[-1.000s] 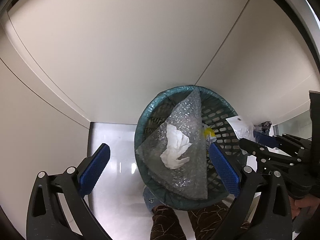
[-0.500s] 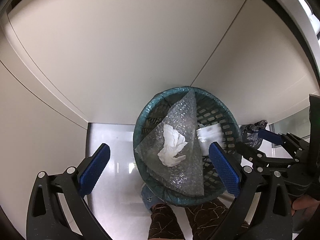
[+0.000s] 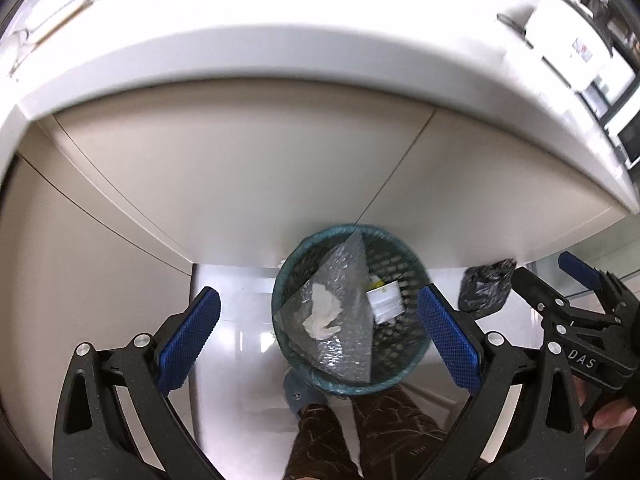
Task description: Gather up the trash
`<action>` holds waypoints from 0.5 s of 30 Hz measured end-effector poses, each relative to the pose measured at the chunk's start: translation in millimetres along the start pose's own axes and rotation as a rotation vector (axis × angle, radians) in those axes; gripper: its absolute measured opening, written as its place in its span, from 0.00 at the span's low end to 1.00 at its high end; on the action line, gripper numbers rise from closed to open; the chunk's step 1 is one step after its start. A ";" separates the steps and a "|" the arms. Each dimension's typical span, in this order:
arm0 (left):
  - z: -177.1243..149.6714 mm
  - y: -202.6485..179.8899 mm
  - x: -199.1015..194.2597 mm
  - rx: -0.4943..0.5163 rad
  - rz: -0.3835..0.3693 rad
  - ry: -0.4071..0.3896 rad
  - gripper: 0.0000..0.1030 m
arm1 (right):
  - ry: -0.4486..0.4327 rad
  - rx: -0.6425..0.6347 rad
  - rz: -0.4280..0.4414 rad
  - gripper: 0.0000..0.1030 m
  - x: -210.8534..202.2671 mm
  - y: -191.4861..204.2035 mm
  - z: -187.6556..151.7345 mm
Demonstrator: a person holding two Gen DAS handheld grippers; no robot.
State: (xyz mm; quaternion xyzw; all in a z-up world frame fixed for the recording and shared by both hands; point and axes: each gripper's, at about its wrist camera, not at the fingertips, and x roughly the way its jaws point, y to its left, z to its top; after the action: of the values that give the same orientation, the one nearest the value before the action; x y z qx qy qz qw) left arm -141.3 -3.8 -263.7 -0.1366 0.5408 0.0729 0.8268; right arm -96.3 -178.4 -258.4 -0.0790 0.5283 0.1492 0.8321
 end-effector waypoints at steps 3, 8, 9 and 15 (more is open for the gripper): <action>17.7 -5.9 -33.1 0.000 0.005 -0.026 0.94 | -0.006 0.000 -0.003 0.91 -31.2 -4.6 18.9; 45.2 -16.7 -85.7 0.025 0.030 -0.065 0.94 | -0.021 0.029 -0.047 0.91 -87.8 -12.0 47.4; 50.1 -17.8 -98.4 0.027 0.021 -0.080 0.94 | -0.030 0.031 -0.055 0.91 -100.1 -13.6 52.8; 71.5 -23.2 -161.8 0.045 0.011 -0.141 0.94 | -0.089 0.053 -0.085 0.91 -171.4 -16.9 75.0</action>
State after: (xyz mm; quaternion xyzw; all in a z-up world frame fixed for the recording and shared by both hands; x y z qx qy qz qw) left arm -138.0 0.3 -85.4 -0.1094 0.4833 0.0744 0.8654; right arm -94.6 -200.9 -71.9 -0.0725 0.4905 0.1031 0.8623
